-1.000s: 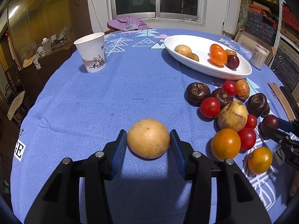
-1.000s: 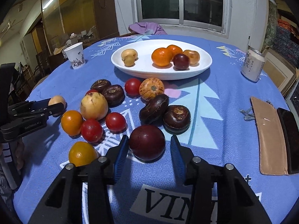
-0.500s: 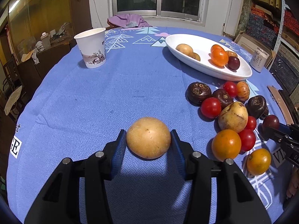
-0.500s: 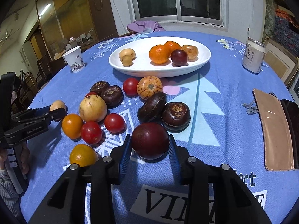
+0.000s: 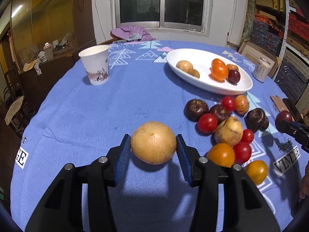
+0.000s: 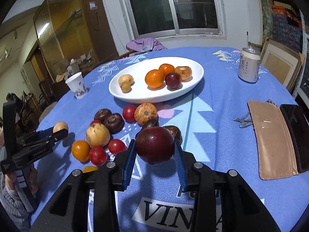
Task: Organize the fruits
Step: 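Carry both fruits onto the white plate and open both tools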
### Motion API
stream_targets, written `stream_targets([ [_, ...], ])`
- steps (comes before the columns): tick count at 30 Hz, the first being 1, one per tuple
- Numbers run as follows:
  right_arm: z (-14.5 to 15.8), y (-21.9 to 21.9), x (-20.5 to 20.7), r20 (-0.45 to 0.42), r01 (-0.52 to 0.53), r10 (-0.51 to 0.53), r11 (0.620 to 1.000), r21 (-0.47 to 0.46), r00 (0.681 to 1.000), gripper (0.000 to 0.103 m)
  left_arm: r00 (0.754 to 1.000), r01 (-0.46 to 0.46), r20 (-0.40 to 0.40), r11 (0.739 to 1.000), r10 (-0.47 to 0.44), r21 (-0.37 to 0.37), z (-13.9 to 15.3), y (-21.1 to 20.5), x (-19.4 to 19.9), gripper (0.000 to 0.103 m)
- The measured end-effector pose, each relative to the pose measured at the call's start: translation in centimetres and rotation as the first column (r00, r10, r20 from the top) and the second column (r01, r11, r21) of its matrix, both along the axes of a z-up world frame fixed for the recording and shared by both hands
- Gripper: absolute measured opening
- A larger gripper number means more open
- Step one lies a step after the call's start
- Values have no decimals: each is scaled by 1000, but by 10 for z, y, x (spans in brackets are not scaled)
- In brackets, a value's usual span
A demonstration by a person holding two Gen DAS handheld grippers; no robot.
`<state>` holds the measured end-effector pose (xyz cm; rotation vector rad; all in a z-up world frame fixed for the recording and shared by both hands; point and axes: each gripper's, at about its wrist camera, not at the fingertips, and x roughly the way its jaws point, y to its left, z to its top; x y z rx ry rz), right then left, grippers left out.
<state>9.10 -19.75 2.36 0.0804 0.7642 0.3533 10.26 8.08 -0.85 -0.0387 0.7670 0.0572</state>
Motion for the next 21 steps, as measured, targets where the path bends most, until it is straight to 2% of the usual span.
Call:
stream_targets([
  [4, 24, -11, 14, 3, 13, -14, 998, 58, 1000, 39, 999, 32, 13, 999, -32, -6, 25, -9, 19, 47],
  [8, 54, -13, 32, 44, 23, -25, 998, 61, 999, 39, 998, 42, 41, 999, -43, 24, 50, -22, 50, 47],
  [12, 74, -4, 56, 60, 10, -13, 999, 47, 998, 39, 997, 56, 48, 998, -55, -9, 67, -33, 88, 47],
  [16, 72, 17, 87, 31, -27, 27, 999, 21, 999, 39, 998, 64, 30, 998, -64, 7, 69, -46, 132, 47],
  [21, 46, 51, 122, -39, -86, 84, 995, -46, 996, 39, 998, 60, -1, 998, -60, 6, 62, -55, 185, 47],
])
